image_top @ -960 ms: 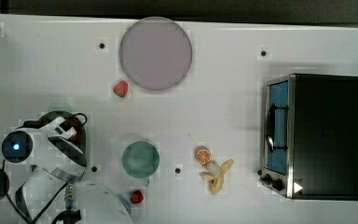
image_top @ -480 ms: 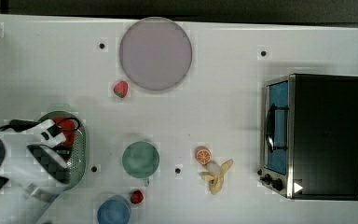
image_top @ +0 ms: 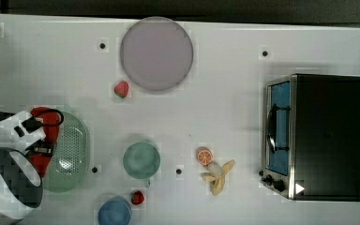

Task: Pick ketchup from strainer and place it on the table

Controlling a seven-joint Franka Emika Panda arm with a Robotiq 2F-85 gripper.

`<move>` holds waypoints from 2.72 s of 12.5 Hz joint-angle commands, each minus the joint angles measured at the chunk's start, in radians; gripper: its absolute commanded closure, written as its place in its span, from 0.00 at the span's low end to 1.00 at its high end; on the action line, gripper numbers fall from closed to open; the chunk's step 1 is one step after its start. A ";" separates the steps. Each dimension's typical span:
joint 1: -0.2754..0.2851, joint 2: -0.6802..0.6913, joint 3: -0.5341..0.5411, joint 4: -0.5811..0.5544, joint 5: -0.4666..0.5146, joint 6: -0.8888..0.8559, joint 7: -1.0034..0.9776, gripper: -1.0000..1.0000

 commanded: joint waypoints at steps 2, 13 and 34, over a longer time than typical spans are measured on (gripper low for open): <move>-0.117 -0.044 -0.040 0.049 0.038 -0.140 -0.209 0.44; -0.255 -0.147 -0.414 0.058 0.038 -0.174 -0.765 0.44; -0.256 -0.006 -0.514 -0.191 0.039 0.151 -0.668 0.00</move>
